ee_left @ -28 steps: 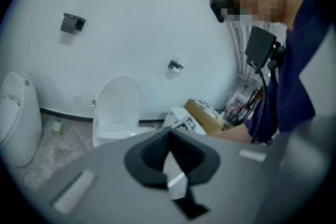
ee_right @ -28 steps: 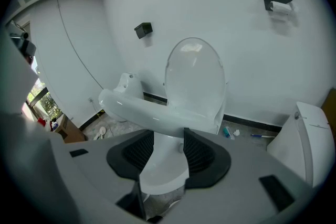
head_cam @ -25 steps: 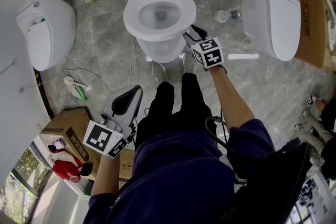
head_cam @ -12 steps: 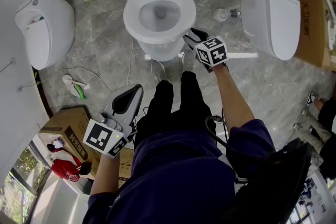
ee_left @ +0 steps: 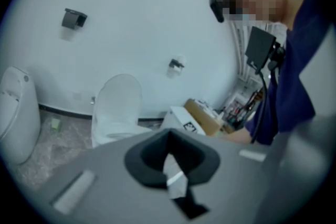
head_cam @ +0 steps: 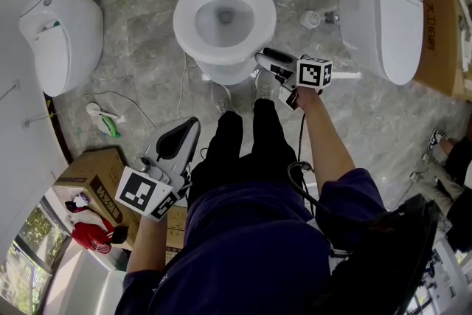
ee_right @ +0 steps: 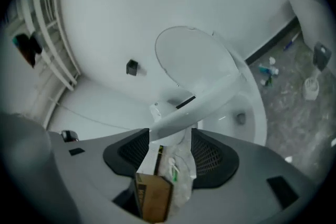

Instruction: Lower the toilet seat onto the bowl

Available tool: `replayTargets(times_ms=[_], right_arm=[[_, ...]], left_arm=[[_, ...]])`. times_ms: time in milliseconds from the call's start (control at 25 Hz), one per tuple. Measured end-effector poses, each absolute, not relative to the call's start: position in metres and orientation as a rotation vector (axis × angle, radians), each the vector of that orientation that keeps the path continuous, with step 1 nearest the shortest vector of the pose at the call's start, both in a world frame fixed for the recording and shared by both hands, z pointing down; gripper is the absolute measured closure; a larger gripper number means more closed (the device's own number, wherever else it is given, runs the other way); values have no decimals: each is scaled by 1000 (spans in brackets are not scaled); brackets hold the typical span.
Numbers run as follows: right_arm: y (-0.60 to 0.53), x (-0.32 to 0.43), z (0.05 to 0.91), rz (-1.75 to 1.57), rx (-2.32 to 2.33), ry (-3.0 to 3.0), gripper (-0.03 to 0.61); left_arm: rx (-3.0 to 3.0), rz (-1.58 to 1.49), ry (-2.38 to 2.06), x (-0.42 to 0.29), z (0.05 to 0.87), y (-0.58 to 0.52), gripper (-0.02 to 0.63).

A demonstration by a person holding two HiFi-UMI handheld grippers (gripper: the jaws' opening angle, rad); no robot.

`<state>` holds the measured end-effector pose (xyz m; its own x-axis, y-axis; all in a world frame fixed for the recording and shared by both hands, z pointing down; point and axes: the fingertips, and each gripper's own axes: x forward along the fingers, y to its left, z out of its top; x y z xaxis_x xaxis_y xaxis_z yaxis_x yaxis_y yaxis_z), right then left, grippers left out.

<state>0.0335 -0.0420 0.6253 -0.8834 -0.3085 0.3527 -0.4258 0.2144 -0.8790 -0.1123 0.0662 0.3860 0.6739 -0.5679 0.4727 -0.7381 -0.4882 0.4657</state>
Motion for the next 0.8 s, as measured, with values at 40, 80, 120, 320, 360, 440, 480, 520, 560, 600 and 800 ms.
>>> replayTargets(times_ms=[40, 80, 120, 320, 360, 440, 480, 520, 560, 600, 800], right_arm=[[-43, 33, 622, 1852, 710, -2372, 355], [-44, 33, 620, 1916, 701, -2371, 350], [-45, 32, 620, 1958, 699, -2362, 347], [-52, 33, 634, 2001, 759, -2279, 348], [-52, 33, 635, 2010, 765, -2270, 348], [-52, 33, 637, 2025, 771, -2264, 348], [-51, 33, 638, 2026, 772, -2262, 348], [-50, 34, 639, 2026, 773, -2258, 348], [-48, 34, 641, 2025, 772, -2253, 348], [-47, 34, 643, 2024, 770, -2246, 349], [-38, 35, 652, 2034, 759, -2216, 352]], left_arm=[[2228, 337, -1000, -113, 386, 65, 611], [2226, 338, -999, -113, 387, 65, 611], [2225, 339, -998, -113, 388, 63, 611], [2220, 337, -989, -113, 390, 57, 611], [2219, 338, -988, -113, 390, 56, 611], [2216, 338, -989, -114, 391, 55, 611], [2214, 337, -990, -114, 392, 54, 612], [2213, 336, -990, -114, 393, 53, 611], [2212, 336, -990, -113, 393, 52, 611], [2210, 336, -988, -113, 395, 51, 611], [2208, 338, -973, -108, 400, 48, 611]])
